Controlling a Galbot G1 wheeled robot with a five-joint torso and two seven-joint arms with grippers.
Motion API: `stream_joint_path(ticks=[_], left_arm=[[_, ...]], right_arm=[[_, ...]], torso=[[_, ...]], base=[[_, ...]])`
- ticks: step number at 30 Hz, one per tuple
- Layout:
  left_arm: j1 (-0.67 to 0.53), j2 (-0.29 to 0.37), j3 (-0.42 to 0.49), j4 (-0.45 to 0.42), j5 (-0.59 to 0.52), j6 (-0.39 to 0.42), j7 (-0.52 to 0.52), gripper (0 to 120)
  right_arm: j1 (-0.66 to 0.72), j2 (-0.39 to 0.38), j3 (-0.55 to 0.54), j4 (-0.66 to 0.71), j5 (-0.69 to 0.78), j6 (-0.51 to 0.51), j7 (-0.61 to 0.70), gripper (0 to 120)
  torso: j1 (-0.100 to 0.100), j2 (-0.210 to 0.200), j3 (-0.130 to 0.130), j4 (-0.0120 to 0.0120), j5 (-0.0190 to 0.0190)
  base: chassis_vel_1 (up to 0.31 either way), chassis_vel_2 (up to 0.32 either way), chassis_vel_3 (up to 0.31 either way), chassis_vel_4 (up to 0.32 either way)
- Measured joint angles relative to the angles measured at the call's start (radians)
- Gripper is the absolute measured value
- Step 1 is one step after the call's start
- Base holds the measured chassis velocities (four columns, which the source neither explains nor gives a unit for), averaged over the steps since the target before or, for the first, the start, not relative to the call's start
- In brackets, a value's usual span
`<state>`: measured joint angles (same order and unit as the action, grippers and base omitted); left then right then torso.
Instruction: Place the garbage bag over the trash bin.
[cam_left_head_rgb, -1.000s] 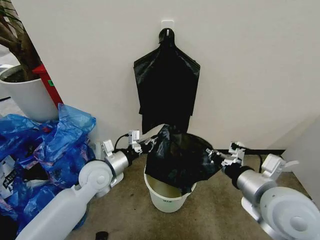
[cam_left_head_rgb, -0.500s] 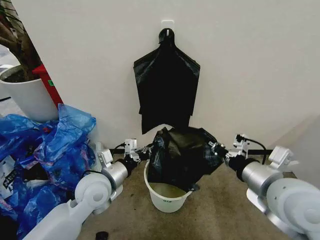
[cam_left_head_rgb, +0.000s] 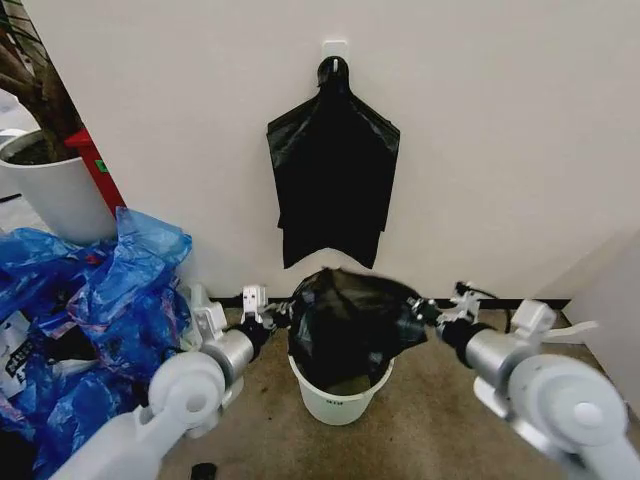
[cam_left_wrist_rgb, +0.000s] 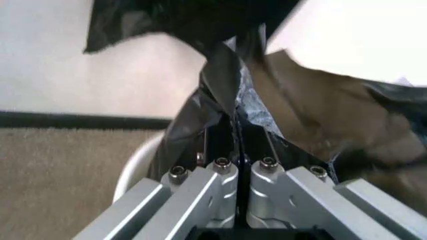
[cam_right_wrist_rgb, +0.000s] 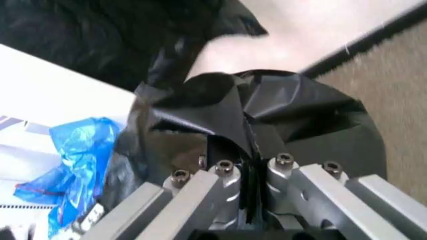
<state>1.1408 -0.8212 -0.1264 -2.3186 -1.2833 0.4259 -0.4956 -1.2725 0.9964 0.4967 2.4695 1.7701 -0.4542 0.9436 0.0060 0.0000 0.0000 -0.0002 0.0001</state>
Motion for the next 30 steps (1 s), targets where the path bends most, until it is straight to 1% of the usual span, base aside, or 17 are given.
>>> stream_joint_path(ticks=[1, 3, 5, 7, 9, 12, 14, 17, 18, 21, 24, 27, 28, 30], left_arm=[[0.015, 0.008, -0.002, -0.013, 0.0, 0.012, -0.003, 0], [0.086, 0.036, -0.01, -0.055, 0.019, 0.05, -0.008, 0], [0.128, 0.049, -0.016, -0.075, 0.043, 0.079, -0.025, 0], [0.143, 0.052, -0.019, -0.085, 0.048, 0.095, -0.038, 0], [0.183, 0.057, -0.042, -0.111, 0.053, 0.153, -0.066, 0], [0.219, 0.056, -0.077, -0.131, 0.042, 0.182, -0.11, 0], [0.223, 0.054, -0.081, -0.131, 0.042, 0.186, -0.121, 0], [0.245, 0.039, -0.09, -0.115, 0.046, 0.194, -0.158, 0], [0.248, 0.037, -0.091, -0.112, 0.048, 0.194, -0.159, 0], [0.282, 0.008, -0.09, -0.061, 0.099, 0.195, -0.163, 0], [0.294, -0.007, -0.084, -0.042, 0.12, 0.195, -0.162, 0], [0.312, -0.037, -0.067, 0.003, 0.172, 0.18, -0.129, 0], [0.312, -0.037, -0.067, 0.003, 0.172, 0.18, -0.129, 0], [0.312, -0.053, -0.053, 0.04, 0.216, 0.161, -0.099, 0]], right_arm=[[-0.009, 0.0, -0.002, 0.005, 0.006, 0.002, 0.01, 0], [-0.06, 0.009, -0.009, 0.013, -0.004, -0.006, 0.023, 0], [-0.11, 0.021, -0.012, 0.02, -0.025, -0.011, 0.035, 0], [-0.122, 0.024, -0.014, 0.023, -0.031, -0.011, 0.043, 0], [-0.155, 0.031, -0.014, 0.03, -0.035, -0.007, 0.071, 0], [-0.204, 0.042, -0.015, 0.029, -0.081, -0.013, 0.066, 0], [-0.215, 0.046, -0.017, 0.022, -0.1, -0.017, 0.057, 0], [-0.234, 0.065, -0.028, -0.012, -0.129, -0.02, 0.053, 0], [-0.236, 0.068, -0.029, -0.016, -0.131, -0.021, 0.053, 0], [-0.248, 0.088, -0.048, -0.063, -0.142, -0.022, 0.055, 0], [-0.257, 0.093, -0.054, -0.074, -0.142, -0.022, 0.058, 0], [-0.27, 0.099, -0.061, -0.101, -0.147, -0.022, 0.057, 0], [-0.27, 0.099, -0.061, -0.101, -0.147, -0.022, 0.057, 0], [-0.269, 0.102, -0.069, -0.12, -0.156, -0.021, 0.056, 0]], torso=[[0.0, 0.0, 0.0, 0.0001, -0.0001], [0.0, 0.0, 0.0, 0.0003, -0.0001], [0.0, 0.0, 0.0, 0.0, -0.0001], [0.0, 0.0, 0.0, -0.0005, -0.0001], [0.0, 0.0, 0.0, -0.0002, -0.0003], [0.0, 0.0, 0.0, 0.0001, -0.0001], [0.0, 0.0, 0.0, -0.0003, -0.0005], [0.0, 0.0, 0.0, -0.0002, 0.0], [0.0, 0.0, 0.0, -0.0002, -0.0001], [0.0, 0.0, 0.0, 0.0, -0.0002], [0.0, 0.0, 0.0, 0.0, -0.0002], [0.0, 0.0, 0.0, 0.0, -0.0001], [0.0, 0.0, 0.0, 0.0, -0.0001], [0.0, 0.0, 0.0, 0.0, -0.0001]], base=[[0.0, 0.0, 0.0, 0.0], [0.0, 0.0, 0.0, 0.0], [0.0, 0.0, 0.0, 0.0], [0.0, 0.0, 0.0, 0.0], [0.0, 0.0, 0.0, 0.0], [0.0, 0.0, 0.0, 0.0], [0.0, 0.0, 0.0, 0.0], [0.0, 0.0, 0.0, 0.0], [0.0, 0.0, 0.0, 0.0], [0.0, 0.0, 0.0, 0.0], [0.0, 0.0, 0.0, 0.0], [0.0, 0.0, 0.0, 0.0], [0.0, 0.0, 0.0, 0.0], [0.0, 0.0, 0.0, 0.0]])
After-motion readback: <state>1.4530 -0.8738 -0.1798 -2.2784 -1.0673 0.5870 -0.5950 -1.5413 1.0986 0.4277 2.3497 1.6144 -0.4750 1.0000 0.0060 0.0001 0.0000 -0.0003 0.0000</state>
